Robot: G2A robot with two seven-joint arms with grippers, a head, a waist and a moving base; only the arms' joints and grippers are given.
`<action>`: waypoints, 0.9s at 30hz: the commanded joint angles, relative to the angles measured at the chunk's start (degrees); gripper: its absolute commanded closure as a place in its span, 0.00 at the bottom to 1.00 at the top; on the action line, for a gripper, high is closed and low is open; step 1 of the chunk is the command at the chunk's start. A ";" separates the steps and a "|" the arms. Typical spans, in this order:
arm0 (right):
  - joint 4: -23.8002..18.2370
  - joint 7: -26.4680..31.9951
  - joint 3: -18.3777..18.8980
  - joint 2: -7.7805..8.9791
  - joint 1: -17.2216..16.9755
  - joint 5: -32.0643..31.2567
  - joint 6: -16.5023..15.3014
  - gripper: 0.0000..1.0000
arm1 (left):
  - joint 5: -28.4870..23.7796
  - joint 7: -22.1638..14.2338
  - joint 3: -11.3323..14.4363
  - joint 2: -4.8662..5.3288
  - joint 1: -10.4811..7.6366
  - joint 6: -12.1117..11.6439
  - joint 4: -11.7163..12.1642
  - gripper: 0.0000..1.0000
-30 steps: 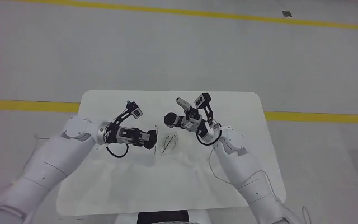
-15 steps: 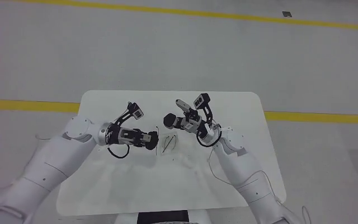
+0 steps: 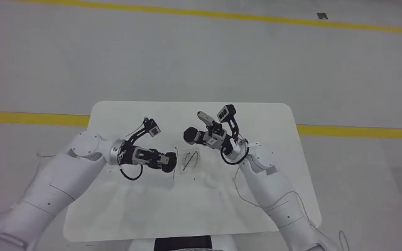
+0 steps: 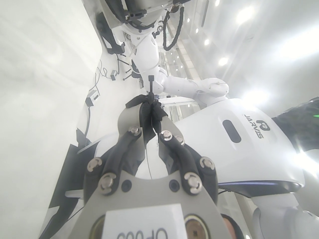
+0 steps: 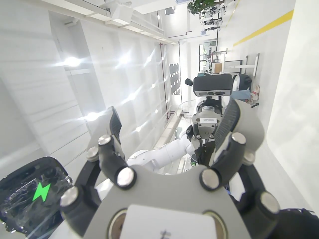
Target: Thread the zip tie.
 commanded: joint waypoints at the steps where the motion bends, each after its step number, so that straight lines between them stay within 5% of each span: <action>1: 0.00 0.00 0.00 0.00 0.00 0.00 0.00 0.00 | 0.60 0.00 -0.14 -0.01 -0.01 0.00 0.11 1.00; 13: 0.72 4.29 -1.75 0.02 0.45 -5.17 -3.81 0.00 | 0.70 0.00 -0.14 -0.02 -0.01 0.00 0.08 1.00; 14: 0.95 4.72 -1.89 -0.02 0.58 -5.06 -4.25 0.09 | 0.70 0.00 -0.14 -0.02 -0.01 0.00 0.08 1.00; 16: 1.58 5.72 -2.31 -0.07 0.95 -5.53 -5.08 0.51 | 0.70 0.00 -0.14 -0.02 -0.01 0.00 0.08 1.00; 27: 3.49 7.18 -3.88 -0.34 2.22 -7.57 -6.84 0.59 | 0.70 0.00 -0.14 -0.02 -0.01 0.00 0.08 1.00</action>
